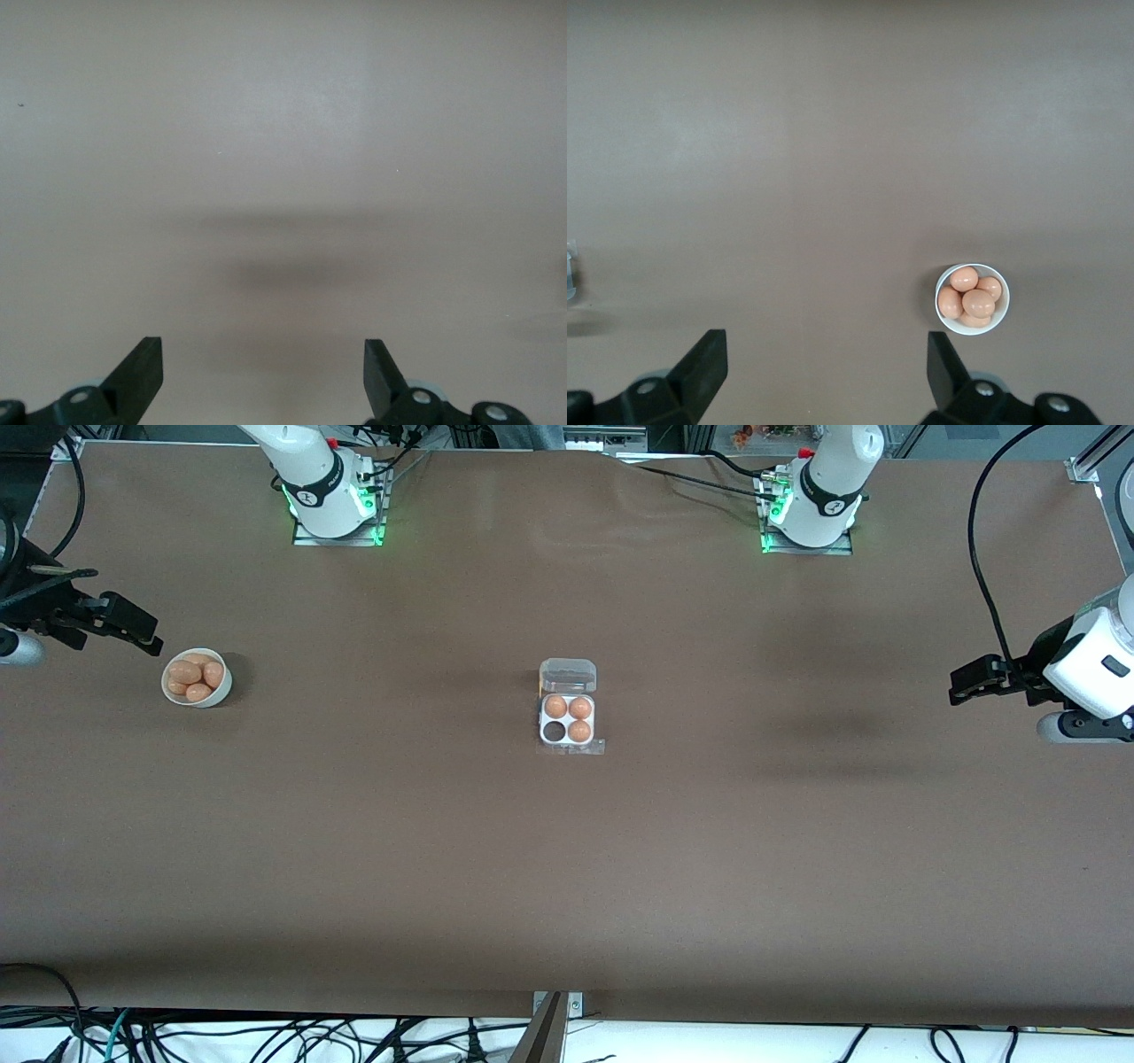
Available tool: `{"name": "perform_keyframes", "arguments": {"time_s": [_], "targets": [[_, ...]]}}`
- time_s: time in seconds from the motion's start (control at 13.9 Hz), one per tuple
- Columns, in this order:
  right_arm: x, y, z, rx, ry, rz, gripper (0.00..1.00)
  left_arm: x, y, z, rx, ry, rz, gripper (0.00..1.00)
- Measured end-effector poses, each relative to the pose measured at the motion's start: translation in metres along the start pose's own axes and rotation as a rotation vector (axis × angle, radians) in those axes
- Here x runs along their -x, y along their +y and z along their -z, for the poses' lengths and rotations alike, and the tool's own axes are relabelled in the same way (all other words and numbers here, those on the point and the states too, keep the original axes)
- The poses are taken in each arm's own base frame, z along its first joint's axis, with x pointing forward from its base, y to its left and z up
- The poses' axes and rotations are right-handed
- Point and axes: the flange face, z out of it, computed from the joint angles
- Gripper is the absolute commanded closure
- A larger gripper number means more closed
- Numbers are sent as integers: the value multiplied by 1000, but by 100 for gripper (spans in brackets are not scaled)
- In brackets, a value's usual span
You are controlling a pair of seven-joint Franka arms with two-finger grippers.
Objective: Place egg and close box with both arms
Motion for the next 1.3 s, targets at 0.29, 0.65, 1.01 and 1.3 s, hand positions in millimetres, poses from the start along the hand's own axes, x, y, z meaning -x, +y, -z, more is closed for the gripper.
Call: {"name": "perform_keyframes", "arguments": {"time_s": [0.29,0.65,1.01,1.3], "targets": [[0,0,0,0,0,0,0,0,0,0,0,0,0,0],[0,1,-2,0,-6,1,0,0,0,0,0,0,0,0],[-17,30,-67,8,-160,16,0,0,-1,0,0,-1,1,0],[-32,81,-155,12,-275,-29,0,0,-1,-1,0,-2,2,0]]}}
